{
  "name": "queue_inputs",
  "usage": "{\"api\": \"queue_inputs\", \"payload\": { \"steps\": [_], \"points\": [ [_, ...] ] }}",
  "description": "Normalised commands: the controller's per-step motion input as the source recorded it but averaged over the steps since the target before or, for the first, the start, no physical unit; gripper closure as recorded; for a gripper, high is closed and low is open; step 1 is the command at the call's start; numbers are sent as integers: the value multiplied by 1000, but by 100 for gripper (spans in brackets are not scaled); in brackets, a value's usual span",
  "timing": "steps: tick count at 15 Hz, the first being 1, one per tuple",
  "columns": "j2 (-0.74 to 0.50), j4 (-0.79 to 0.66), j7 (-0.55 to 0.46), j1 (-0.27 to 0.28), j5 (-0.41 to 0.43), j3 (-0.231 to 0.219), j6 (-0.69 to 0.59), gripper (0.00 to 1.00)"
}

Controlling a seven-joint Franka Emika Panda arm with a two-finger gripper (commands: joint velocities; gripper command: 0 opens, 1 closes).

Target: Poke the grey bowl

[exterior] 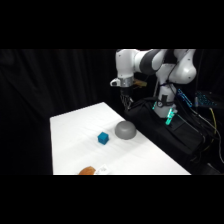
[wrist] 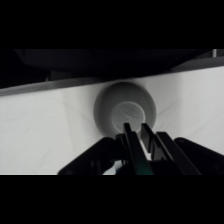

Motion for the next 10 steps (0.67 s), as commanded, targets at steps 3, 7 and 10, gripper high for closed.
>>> {"api": "queue_inputs", "payload": {
  "steps": [3, 7, 10],
  "points": [
    [-513, 105, 54, -28, -48, 58, -395, 19],
    [-311, 193, 61, -15, -52, 77, -311, 0],
    [-95, 240, 111, -35, -81, 80, -304, 0]
  ]
}}
